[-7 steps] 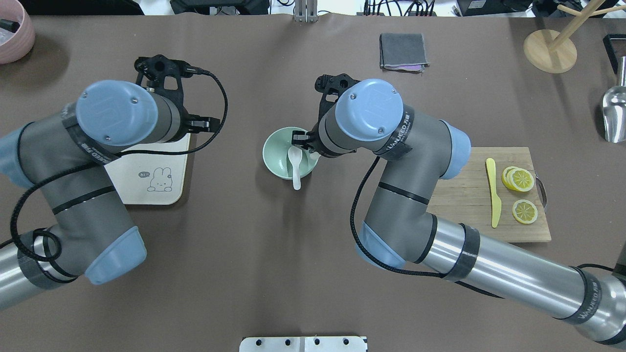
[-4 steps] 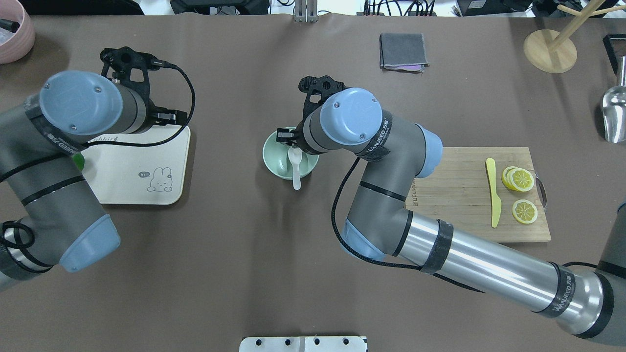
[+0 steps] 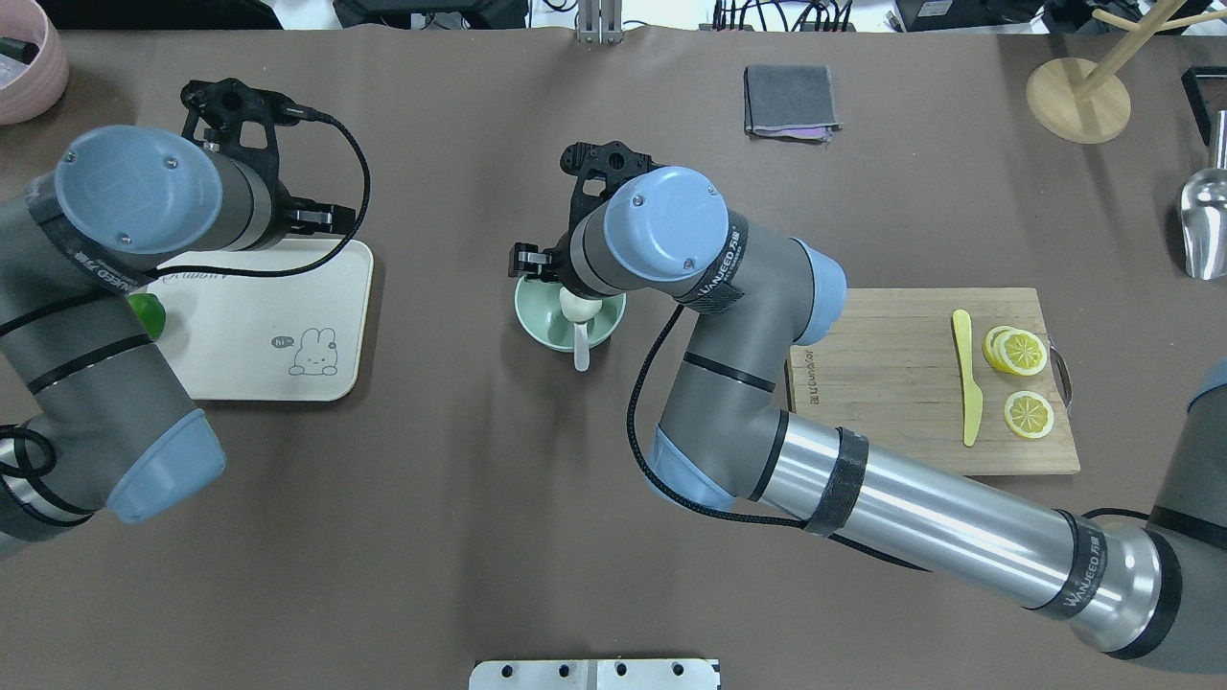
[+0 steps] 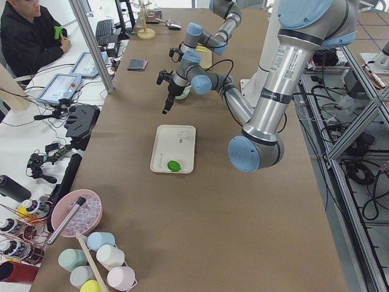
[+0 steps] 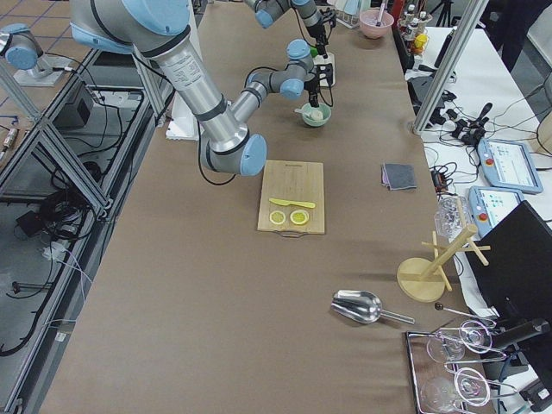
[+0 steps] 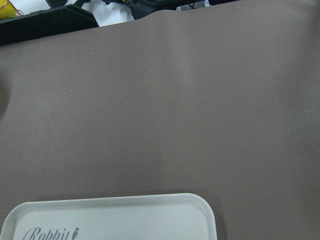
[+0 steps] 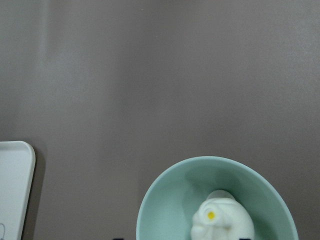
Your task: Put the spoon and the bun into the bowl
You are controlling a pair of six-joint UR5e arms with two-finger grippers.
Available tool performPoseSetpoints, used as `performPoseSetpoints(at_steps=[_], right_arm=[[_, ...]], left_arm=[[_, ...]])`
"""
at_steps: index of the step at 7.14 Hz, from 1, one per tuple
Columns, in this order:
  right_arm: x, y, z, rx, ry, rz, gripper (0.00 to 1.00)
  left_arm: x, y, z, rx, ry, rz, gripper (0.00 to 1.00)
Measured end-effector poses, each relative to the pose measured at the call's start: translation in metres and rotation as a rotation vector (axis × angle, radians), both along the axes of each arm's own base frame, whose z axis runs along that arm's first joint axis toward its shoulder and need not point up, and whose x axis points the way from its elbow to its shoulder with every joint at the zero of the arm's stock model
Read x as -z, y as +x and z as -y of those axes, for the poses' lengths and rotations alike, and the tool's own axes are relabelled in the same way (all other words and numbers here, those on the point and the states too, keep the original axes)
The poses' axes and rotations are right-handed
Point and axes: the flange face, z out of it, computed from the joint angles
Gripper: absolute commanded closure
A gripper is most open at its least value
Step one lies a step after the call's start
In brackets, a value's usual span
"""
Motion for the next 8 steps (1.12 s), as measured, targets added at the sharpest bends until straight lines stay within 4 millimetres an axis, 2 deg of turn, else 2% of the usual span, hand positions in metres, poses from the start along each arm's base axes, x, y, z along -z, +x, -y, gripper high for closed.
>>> performPoseSetpoints(at_steps=[1, 2, 3, 4, 5, 6, 7, 8], right_arm=[[0.006, 0.004, -0.002, 0.002, -0.001, -0.01, 0.0], [0.006, 0.02, 0.002, 0.004, 0.016, -0.03, 0.0], [-0.009, 0.055, 0.004, 0.03, 0.072, -0.073, 0.0], [-0.041, 0.098, -0.004, 0.081, 0.156, -0.135, 0.0], [-0.081, 0.134, -0.008, 0.122, 0.218, -0.206, 0.0], [-0.121, 0.161, -0.004, 0.151, 0.237, -0.287, 0.0], [-0.16, 0.192, 0.01, 0.164, 0.202, -0.381, 0.0], [-0.19, 0.231, 0.031, 0.171, 0.153, -0.477, 0.0]], left_arm=[[0.0, 0.0, 0.0, 0.001, 0.0, -0.001, 0.02], [0.002, -0.002, -0.001, 0.002, 0.004, -0.005, 0.02], [0.007, -0.004, -0.002, 0.004, 0.01, -0.013, 0.02], [0.009, -0.007, -0.002, 0.007, 0.013, -0.015, 0.02], [-0.002, -0.013, -0.001, 0.013, 0.001, -0.001, 0.02], [-0.026, -0.03, 0.002, 0.017, -0.02, 0.038, 0.02], [-0.049, -0.059, 0.01, 0.003, -0.027, 0.087, 0.02], [-0.067, -0.101, 0.021, -0.038, -0.044, 0.107, 0.02]])
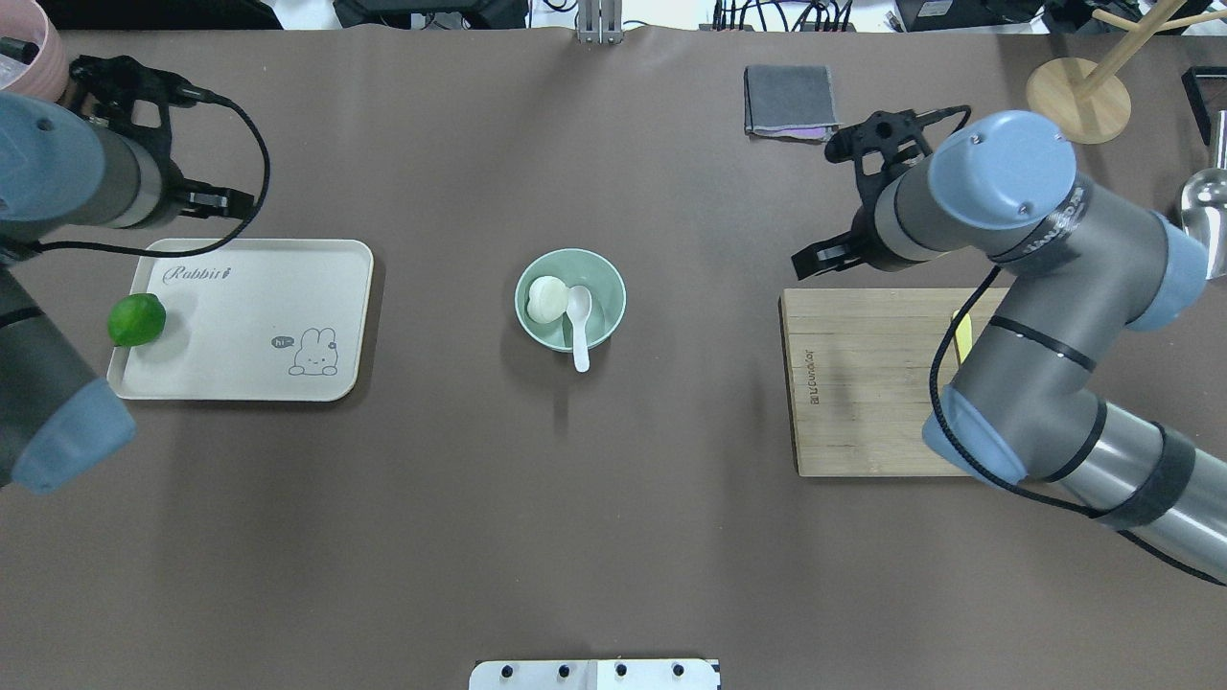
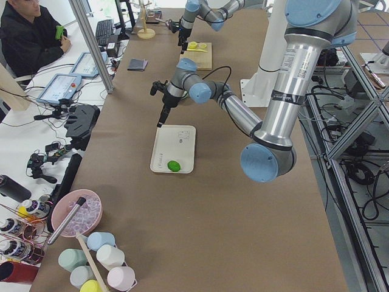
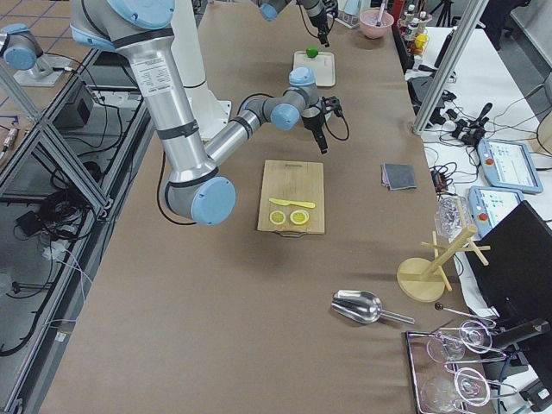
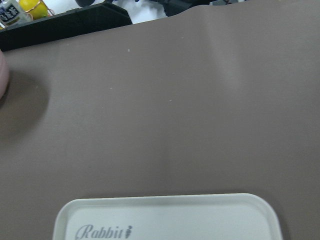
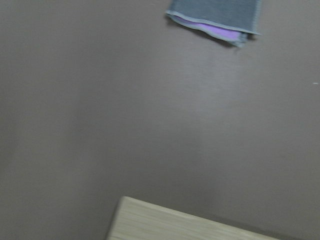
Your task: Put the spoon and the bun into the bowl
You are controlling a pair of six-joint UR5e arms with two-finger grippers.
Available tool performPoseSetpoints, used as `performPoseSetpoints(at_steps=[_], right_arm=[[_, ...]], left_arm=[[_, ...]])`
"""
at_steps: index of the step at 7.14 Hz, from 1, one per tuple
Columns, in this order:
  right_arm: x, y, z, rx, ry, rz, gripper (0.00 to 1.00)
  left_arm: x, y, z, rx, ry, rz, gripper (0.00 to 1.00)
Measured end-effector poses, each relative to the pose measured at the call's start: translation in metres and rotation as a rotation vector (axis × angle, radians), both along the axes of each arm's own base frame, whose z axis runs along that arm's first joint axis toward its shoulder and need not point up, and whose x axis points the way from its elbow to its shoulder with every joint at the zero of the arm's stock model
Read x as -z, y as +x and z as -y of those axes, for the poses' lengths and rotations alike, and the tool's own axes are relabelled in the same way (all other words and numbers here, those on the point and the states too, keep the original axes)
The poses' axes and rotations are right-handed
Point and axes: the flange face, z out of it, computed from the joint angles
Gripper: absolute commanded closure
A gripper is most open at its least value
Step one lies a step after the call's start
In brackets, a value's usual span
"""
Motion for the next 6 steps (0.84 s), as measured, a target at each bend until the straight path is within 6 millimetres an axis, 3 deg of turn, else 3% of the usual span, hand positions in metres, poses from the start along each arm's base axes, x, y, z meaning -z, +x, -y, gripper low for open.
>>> performPoseSetpoints(at_steps=[1, 2, 3, 4, 5, 6], right_arm=[[-0.025, 0.042, 0.018, 0.01, -0.027, -0.077, 0.0], [-0.054, 0.085, 0.028, 0.028, -0.056, -0.121, 0.0], [-0.086, 0.132, 0.031, 0.041, -0.094, -0.127, 0.0], [-0.119, 0.177, 0.027, 0.046, -0.14, -0.072, 0.0], [-0.166, 0.226, 0.02, 0.036, -0.18, 0.014, 0.0], [-0.219, 0.277, 0.013, 0.023, -0.203, 0.083, 0.0]], left_arm=[[-0.018, -0.055, 0.012, -0.05, -0.039, -0.02, 0.02], [-0.047, -0.129, 0.024, -0.1, -0.077, -0.045, 0.02], [-0.093, -0.204, 0.033, -0.12, -0.12, -0.061, 0.02], [-0.139, -0.266, 0.035, -0.11, -0.164, -0.071, 0.02], [-0.177, -0.312, 0.026, -0.09, -0.204, -0.092, 0.02], [-0.202, -0.338, 0.011, -0.08, -0.233, -0.13, 0.02]])
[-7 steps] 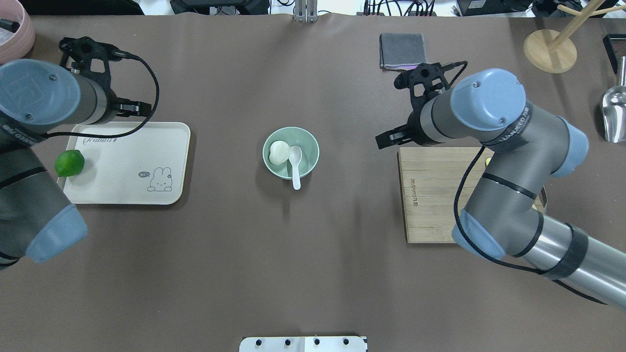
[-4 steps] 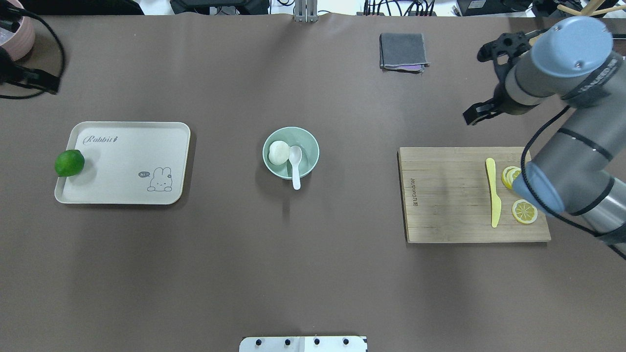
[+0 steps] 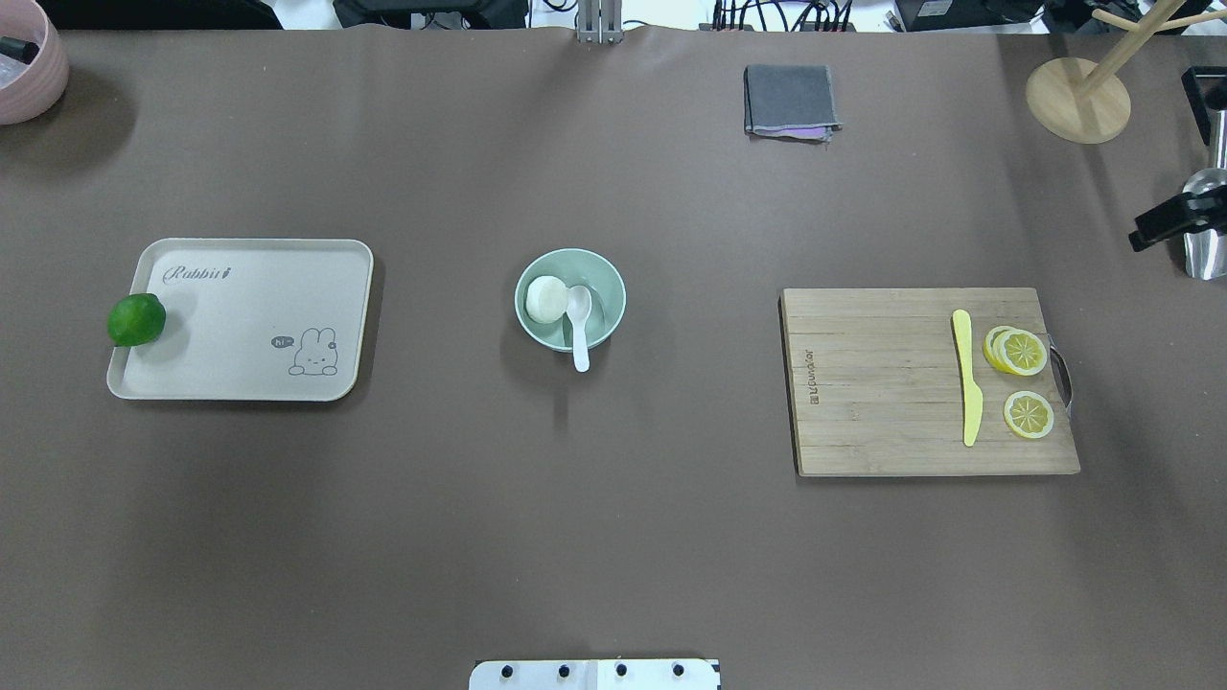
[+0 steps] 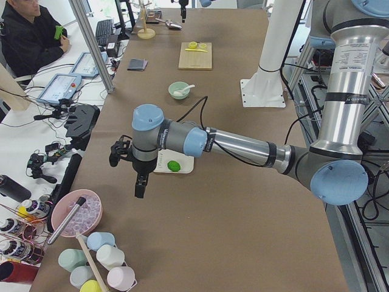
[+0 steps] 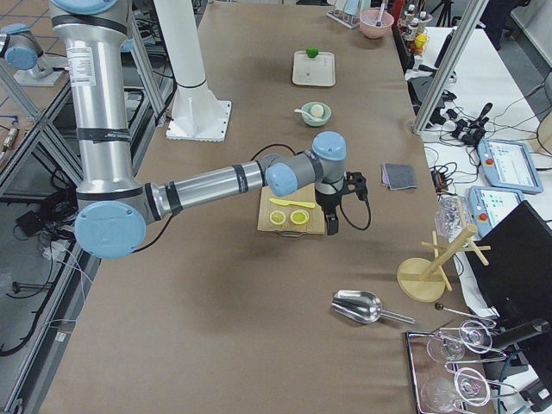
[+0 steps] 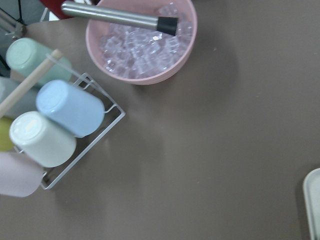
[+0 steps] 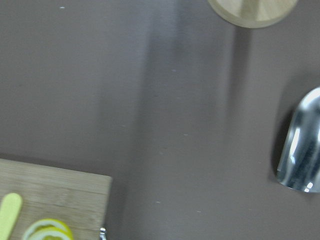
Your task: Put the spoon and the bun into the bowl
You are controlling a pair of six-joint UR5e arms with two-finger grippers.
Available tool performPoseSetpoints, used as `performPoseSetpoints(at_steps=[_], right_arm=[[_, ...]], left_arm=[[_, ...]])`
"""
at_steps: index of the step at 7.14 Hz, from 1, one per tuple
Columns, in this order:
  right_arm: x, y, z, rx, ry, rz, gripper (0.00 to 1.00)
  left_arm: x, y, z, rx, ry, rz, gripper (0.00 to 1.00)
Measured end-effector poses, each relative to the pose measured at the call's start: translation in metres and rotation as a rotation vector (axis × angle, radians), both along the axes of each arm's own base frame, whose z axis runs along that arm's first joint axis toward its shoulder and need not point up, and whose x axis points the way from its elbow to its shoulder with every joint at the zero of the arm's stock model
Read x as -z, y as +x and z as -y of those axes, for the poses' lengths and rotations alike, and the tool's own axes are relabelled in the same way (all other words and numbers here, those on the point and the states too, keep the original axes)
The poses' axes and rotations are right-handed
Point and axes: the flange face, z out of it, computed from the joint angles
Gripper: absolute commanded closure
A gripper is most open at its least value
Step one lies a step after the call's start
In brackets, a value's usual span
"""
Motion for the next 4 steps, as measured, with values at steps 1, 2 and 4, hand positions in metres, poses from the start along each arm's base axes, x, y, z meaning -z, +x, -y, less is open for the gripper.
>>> performPoseSetpoints(at_steps=[1, 2, 4], right_arm=[[-0.046, 0.053, -0.006, -0.033, -0.03, 0.057, 0.0], [-0.075, 0.095, -0.017, -0.085, -0.063, 0.089, 0.0], [-0.094, 0.134, -0.035, -0.15, -0.095, 0.105, 0.0]], left_arm=[[-0.015, -0.009, -0.012, 0.004, -0.02, -0.038, 0.02], [-0.022, -0.011, -0.02, 0.004, -0.029, -0.058, 0.02], [-0.025, -0.011, -0.024, 0.004, -0.031, -0.068, 0.02]])
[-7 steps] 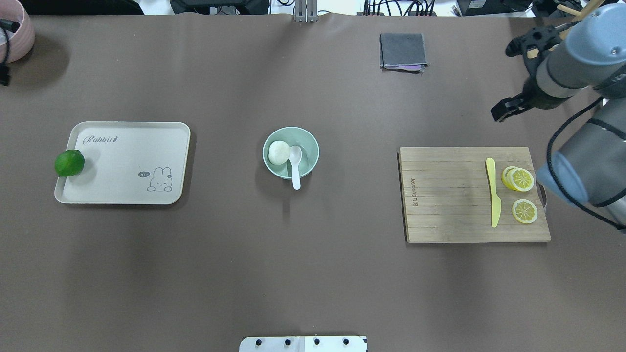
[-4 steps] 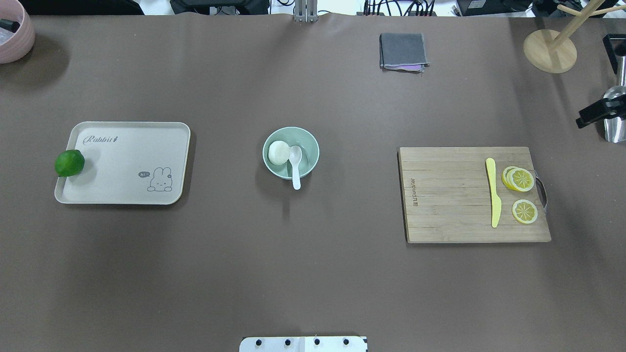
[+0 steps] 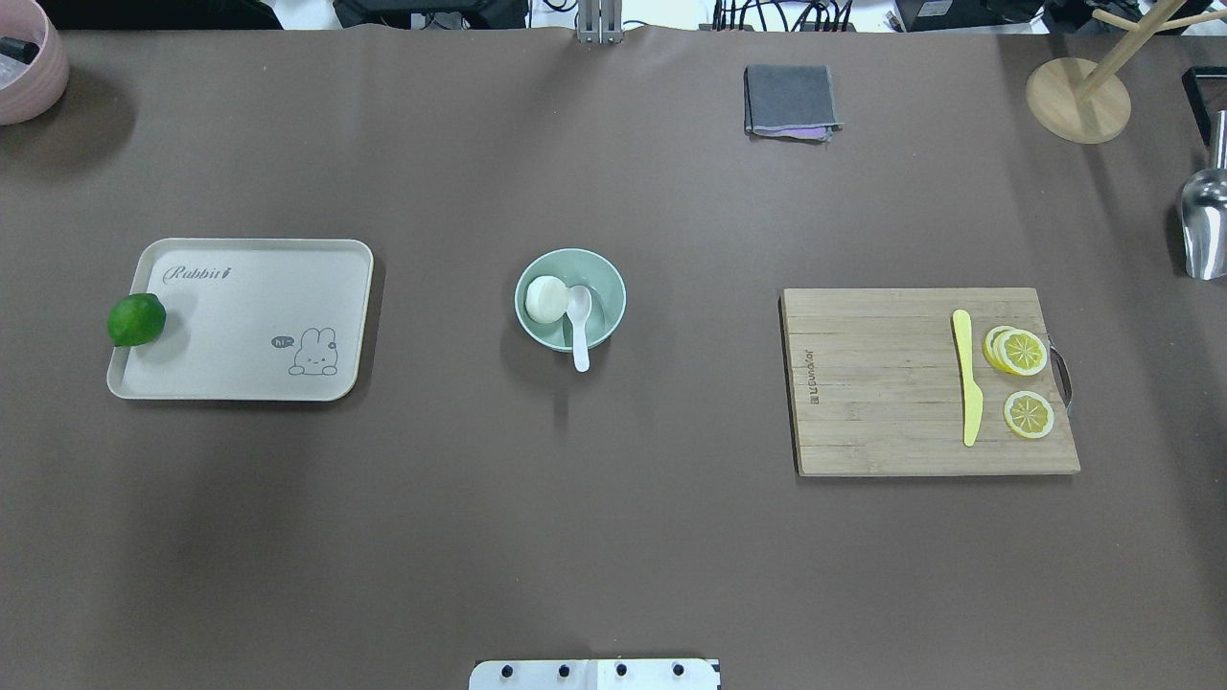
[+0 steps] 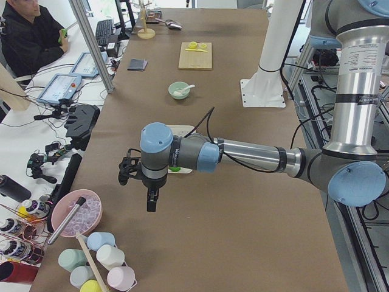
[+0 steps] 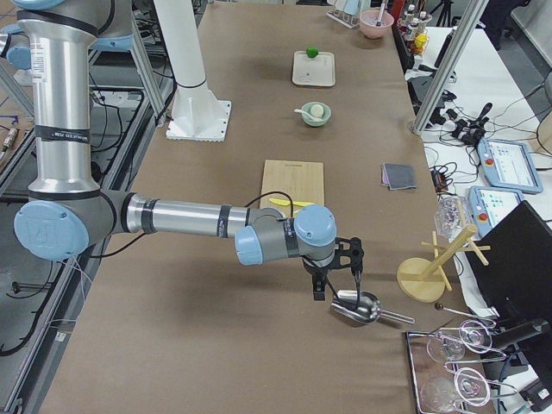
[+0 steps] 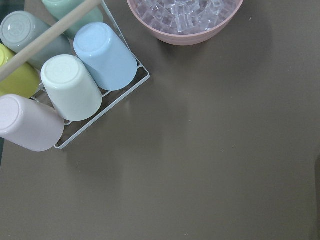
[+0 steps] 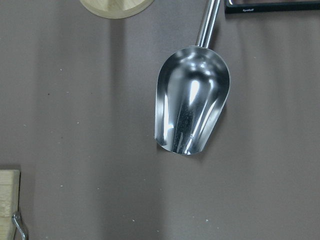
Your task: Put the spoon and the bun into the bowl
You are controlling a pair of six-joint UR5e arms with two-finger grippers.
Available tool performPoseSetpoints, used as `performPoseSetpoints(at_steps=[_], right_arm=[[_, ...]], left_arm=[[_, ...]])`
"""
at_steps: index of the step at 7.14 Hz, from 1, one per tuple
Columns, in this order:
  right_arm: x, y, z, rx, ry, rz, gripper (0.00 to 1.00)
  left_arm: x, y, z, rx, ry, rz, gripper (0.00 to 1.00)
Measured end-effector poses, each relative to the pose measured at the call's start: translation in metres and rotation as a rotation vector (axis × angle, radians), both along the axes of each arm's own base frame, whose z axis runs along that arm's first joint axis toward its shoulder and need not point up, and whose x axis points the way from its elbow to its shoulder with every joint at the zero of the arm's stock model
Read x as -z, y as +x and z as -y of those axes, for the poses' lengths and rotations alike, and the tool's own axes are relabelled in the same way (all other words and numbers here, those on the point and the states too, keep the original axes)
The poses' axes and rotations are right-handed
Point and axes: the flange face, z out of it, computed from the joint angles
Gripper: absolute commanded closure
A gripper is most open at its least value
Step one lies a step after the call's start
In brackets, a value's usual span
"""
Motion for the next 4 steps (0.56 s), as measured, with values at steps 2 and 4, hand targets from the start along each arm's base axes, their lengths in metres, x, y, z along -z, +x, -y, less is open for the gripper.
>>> performPoseSetpoints(at_steps=[2, 4], right_arm=[[0.016, 0.005, -0.002, -0.01, -0.051, -0.001, 0.0], [0.042, -0.001, -0.003, 0.0, -0.089, -0.044, 0.0]], left_arm=[[0.002, 0.0, 0.0, 0.003, 0.002, -0.002, 0.02], [0.002, 0.0, -0.003, 0.004, 0.001, -0.003, 0.02]])
